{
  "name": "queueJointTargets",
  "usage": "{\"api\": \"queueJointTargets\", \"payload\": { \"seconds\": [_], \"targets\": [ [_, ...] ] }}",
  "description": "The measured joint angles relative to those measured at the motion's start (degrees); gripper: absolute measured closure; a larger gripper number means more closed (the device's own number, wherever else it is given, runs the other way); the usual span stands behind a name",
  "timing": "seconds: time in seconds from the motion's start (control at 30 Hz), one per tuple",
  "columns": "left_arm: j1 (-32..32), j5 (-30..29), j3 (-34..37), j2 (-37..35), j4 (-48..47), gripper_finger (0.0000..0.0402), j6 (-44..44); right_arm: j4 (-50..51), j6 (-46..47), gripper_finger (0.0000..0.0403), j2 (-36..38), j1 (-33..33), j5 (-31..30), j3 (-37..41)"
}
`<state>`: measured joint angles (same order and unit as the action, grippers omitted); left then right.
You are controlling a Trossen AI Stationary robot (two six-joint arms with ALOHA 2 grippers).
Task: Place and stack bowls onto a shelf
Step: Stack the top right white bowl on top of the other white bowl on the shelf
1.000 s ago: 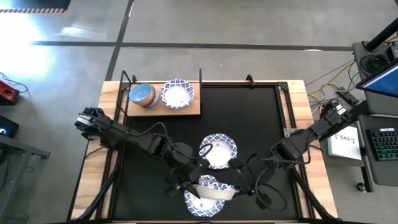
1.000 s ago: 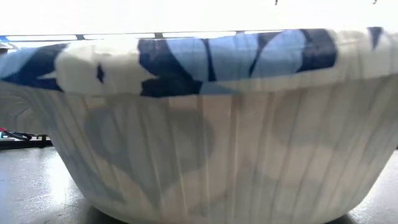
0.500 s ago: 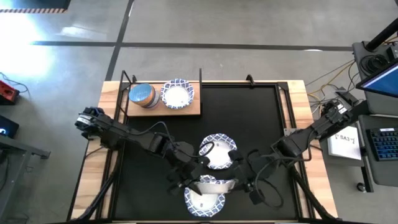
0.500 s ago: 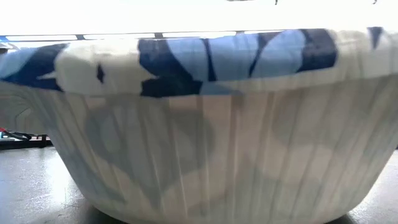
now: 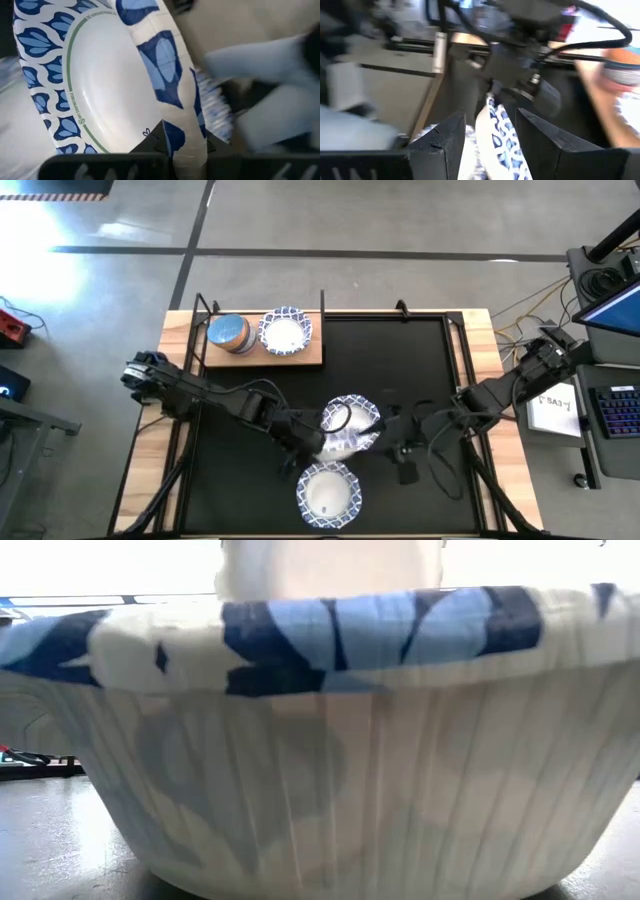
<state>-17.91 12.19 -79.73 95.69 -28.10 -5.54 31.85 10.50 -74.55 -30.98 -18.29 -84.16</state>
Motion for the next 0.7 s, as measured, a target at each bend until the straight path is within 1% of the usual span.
{"api": "queueJointTargets", "payload": {
  "seconds": [0.07,0.13,0.3,0.43,0.5,0.57,0.7],
  "targets": [
    [0.31,-6.11,-1.25,-0.06,-5.95,0.0400,-0.27,2.36,0.34,0.0244,0.08,0.02,-3.61,0.00],
    [0.57,-12.27,-2.67,-0.12,-11.89,0.0400,-0.78,5.38,1.64,0.0247,0.10,0.04,-5.61,0.00],
    [1.29,-27.42,-6.22,-0.16,-26.05,0.0400,-2.65,11.19,5.09,0.0253,0.10,0.28,-5.85,0.04],
    [3.27,-37.86,-6.90,-0.19,-32.19,0.0400,-5.34,12.78,6.06,0.0259,0.10,0.28,-5.92,0.04],
    [4.96,-41.08,-6.86,-0.19,-33.93,0.0400,-5.94,12.91,6.08,0.0262,0.10,0.28,-5.91,0.04],
    [7.10,-42.89,-6.82,-0.19,-34.91,0.0400,-6.03,12.90,6.08,0.0265,0.10,0.28,-5.91,0.04],
    [13.01,-43.20,-6.71,-0.19,-35.08,0.0400,-6.04,12.91,6.18,0.0271,0.10,0.28,-5.87,0.07]
  ]
}}
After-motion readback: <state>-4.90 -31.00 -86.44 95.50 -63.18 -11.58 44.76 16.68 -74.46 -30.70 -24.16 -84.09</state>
